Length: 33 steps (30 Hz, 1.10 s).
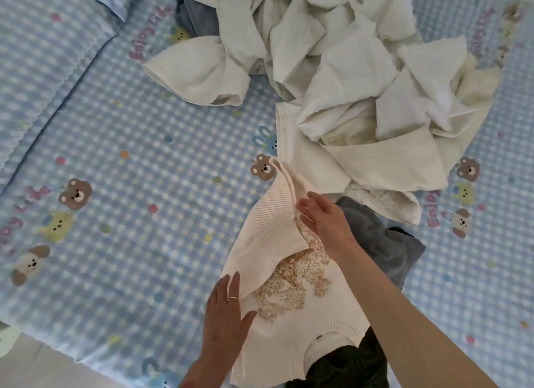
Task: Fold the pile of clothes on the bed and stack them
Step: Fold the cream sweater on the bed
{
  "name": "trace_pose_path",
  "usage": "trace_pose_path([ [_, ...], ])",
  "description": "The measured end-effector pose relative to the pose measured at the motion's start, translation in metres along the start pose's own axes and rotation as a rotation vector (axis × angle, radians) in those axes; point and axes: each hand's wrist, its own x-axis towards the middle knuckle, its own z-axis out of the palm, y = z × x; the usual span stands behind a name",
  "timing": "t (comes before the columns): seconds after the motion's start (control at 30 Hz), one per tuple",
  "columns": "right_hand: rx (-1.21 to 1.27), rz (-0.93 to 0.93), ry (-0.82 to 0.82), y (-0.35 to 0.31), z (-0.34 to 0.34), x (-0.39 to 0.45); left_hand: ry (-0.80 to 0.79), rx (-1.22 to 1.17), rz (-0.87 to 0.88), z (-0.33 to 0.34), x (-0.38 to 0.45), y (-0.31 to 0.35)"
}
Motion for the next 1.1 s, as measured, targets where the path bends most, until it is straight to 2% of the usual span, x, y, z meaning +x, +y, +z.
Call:
trace_pose_path([
  [0.1, -0.617, -0.03, 0.159, 0.031, -0.024, 0.006, -0.031, 0.089, -0.084, 0.008, 0.015, -0.007],
  [0.17, -0.853, -0.033, 0.174, 0.057, -0.043, 0.005, -0.034, 0.128, 0.012, 0.006, 0.028, -0.005],
  [0.23, -1.006, -0.024, 0.158, 0.079, -0.061, 0.001, 0.121, 0.06, 0.103, 0.005, 0.039, -0.008],
  [0.27, -1.08, -0.032, 0.151, 0.088, -0.067, 0.001, 0.18, -0.068, 0.029, -0.001, 0.045, -0.009],
  [0.37, -1.247, -0.083, 0.121, 0.104, -0.082, -0.004, 0.253, -0.473, -0.44, -0.017, 0.06, -0.029],
  [0.43, -1.284, -0.104, 0.113, 0.109, -0.086, -0.008, 0.37, -0.575, -0.599, -0.022, 0.061, -0.052],
  [0.47, -1.271, -0.125, 0.123, 0.11, -0.084, -0.009, 0.392, -0.559, -0.62, -0.027, 0.059, -0.058],
  [0.57, -1.144, -0.222, 0.2, 0.097, -0.062, 0.0, 0.319, -0.398, -0.437, -0.029, 0.058, -0.062],
  [0.67, -1.084, -0.372, 0.248, 0.068, -0.031, 0.028, 0.301, -0.049, 0.016, -0.023, 0.074, -0.048],
  [0.73, -1.143, -0.507, 0.169, 0.047, -0.014, 0.052, 0.29, 0.182, 0.345, -0.022, 0.093, -0.033],
  [0.77, -1.206, -0.58, 0.082, 0.037, -0.007, 0.064, 0.27, 0.245, 0.455, -0.021, 0.102, -0.026],
  [0.8, -1.273, -0.648, -0.027, 0.029, 0.001, 0.074, 0.244, 0.247, 0.491, -0.023, 0.109, -0.02],
  [0.83, -1.332, -0.698, -0.14, 0.022, 0.008, 0.084, 0.206, 0.181, 0.439, -0.025, 0.115, -0.015],
  [0.87, -1.37, -0.732, -0.237, 0.017, 0.014, 0.092, 0.209, 0.02, 0.303, -0.03, 0.118, -0.01],
  [0.93, -1.362, -0.761, -0.306, 0.007, 0.022, 0.108, 0.273, -0.295, -0.08, -0.044, 0.124, -0.005],
  [0.97, -1.305, -0.755, -0.263, -0.001, 0.026, 0.114, 0.351, -0.436, -0.191, -0.051, 0.129, -0.008],
  [1.03, -1.145, -0.733, -0.085, -0.022, 0.029, 0.127, 0.537, -0.635, -0.297, -0.072, 0.142, -0.02],
  [1.1, -1.014, -0.747, 0.046, -0.049, 0.031, 0.138, 0.597, -0.698, -0.275, -0.103, 0.159, -0.028],
])
